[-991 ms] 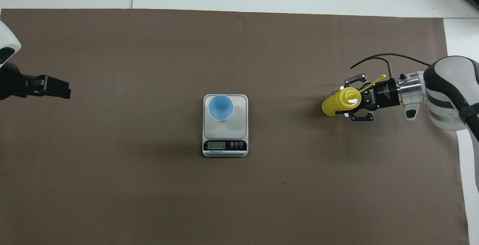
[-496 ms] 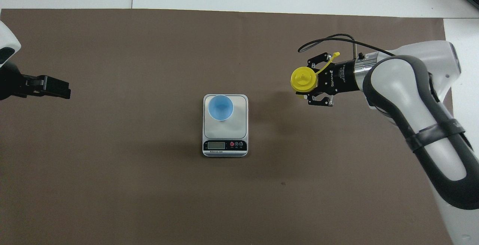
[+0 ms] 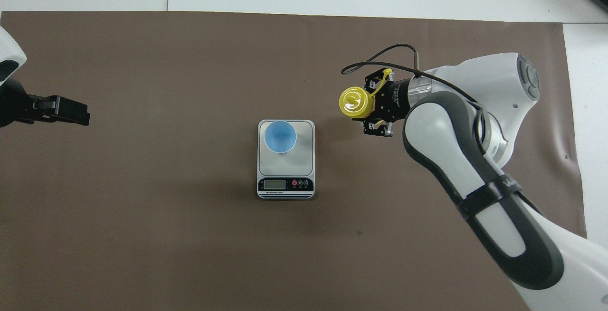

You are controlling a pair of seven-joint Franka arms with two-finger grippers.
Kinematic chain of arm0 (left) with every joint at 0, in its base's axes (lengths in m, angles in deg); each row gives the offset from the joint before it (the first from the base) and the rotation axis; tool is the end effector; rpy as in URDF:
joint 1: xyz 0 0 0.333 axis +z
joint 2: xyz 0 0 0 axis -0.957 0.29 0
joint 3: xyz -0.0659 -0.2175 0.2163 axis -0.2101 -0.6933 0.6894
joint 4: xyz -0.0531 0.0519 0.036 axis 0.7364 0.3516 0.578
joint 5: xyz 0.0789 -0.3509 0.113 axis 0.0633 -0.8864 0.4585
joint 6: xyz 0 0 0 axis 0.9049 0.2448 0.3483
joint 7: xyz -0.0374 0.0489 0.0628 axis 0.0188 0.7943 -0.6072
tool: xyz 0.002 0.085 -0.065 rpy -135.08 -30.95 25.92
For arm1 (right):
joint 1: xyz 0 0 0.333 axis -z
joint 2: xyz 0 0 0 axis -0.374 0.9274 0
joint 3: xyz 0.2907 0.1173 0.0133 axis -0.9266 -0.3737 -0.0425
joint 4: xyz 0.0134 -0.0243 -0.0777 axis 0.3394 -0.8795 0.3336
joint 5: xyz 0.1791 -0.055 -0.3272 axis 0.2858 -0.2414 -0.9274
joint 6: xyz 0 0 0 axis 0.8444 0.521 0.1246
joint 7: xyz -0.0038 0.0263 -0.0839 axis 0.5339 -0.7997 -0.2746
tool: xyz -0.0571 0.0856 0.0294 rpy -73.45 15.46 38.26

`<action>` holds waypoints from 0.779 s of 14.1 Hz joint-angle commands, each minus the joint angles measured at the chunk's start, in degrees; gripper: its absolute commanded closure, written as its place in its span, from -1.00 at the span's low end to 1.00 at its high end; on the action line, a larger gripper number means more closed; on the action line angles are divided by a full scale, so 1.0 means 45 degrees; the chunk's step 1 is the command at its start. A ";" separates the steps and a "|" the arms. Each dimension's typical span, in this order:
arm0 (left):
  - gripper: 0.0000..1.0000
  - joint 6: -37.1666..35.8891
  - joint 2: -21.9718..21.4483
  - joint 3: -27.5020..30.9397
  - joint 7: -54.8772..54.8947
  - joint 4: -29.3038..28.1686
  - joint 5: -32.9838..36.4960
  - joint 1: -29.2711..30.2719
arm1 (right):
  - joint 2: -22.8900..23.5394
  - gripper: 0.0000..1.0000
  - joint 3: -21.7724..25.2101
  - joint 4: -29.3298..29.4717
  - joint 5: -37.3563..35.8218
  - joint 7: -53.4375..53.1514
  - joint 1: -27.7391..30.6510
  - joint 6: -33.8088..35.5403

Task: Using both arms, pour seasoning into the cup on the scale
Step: 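Lift the yellow bottle with the right gripper over the blue cup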

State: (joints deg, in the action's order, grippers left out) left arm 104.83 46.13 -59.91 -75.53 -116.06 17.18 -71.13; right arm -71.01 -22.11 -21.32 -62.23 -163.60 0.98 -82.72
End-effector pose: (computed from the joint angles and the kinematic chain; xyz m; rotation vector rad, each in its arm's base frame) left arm 0.5403 -0.0477 0.6100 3.1322 -0.1390 0.0388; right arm 0.5879 0.2586 0.4188 -2.0092 1.8885 0.1683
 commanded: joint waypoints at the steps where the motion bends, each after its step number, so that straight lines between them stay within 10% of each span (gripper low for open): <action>1: -1.00 -0.0107 -0.0347 -0.0089 -0.0031 -0.0301 -0.0182 0.0198 | 0.0031 1.00 0.0013 0.0333 -0.2313 -0.1319 -0.0375 -0.0403; 11: -1.00 -0.0127 -0.0347 -0.0089 -0.0031 -0.0301 -0.0182 0.0198 | 0.1378 1.00 -0.0046 0.2305 -1.1668 -0.3198 -0.1606 0.0846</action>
State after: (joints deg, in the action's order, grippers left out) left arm 104.79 46.13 -59.91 -75.53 -116.06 17.17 -71.13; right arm -67.62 -22.20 -15.52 -107.52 -176.96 -6.19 -80.88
